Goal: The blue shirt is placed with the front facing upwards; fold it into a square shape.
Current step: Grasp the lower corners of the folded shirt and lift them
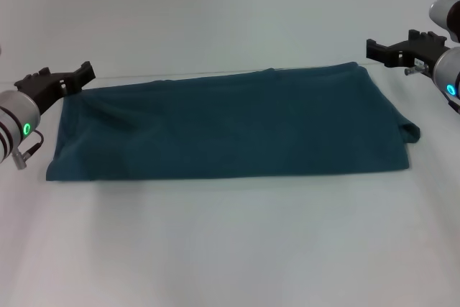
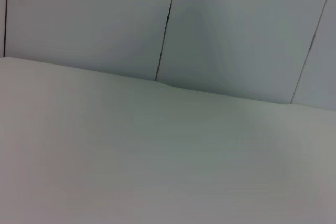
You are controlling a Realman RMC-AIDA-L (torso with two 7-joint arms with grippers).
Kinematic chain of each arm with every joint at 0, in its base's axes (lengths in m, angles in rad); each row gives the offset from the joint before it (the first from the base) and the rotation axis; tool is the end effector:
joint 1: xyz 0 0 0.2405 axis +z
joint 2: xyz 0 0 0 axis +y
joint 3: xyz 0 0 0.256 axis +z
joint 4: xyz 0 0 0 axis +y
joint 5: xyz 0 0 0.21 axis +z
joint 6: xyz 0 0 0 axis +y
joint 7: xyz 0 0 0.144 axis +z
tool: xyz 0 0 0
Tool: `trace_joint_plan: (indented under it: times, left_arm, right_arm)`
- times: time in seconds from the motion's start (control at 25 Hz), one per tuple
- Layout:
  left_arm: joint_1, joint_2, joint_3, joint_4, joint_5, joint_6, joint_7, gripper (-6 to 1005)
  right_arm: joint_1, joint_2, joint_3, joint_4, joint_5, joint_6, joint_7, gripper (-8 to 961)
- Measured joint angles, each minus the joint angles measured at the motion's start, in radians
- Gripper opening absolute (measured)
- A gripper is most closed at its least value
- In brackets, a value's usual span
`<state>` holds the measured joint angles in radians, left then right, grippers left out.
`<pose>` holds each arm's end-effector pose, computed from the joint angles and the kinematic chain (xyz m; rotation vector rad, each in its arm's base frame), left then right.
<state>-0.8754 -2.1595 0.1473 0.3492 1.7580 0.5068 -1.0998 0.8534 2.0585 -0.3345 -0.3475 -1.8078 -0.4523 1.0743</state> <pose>-0.2758 0.4600 -0.0033 -1.6965 -1.0067 -0.5406 0.2917 0.4730 0.0357 -1.7831 0.7945 0.3052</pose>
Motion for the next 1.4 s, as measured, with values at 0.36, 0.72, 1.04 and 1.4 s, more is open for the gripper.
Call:
trace_joint_plan:
  times: [0.36,0.72,1.04,1.4]
  left_arm:
    - [0.024,0.013,0.017,0.030,-0.010,0.196,-0.052,845]
    - [0.171,0.072,0.316,0.143,-0.002,0.510,-0.364,844]
    - [0.325,0.069,0.433,0.341,0.110,0.653,-0.622,837]
    - [0.378,0.058,0.431,0.445,0.282,0.662,-0.775,837]
  right_arm:
    - [-0.062,-0.012,-0.039,-0.064,-0.009,-0.140,0.148,913]
    - [-0.280,-0.042,-0.264,-0.303,-0.013,-0.475,0.467,912]
    - [-0.409,-0.091,-0.287,-0.428,-0.056,-0.767,0.616,911]
    - [-0.456,-0.092,-0.275,-0.453,-0.109,-0.806,0.655,911]
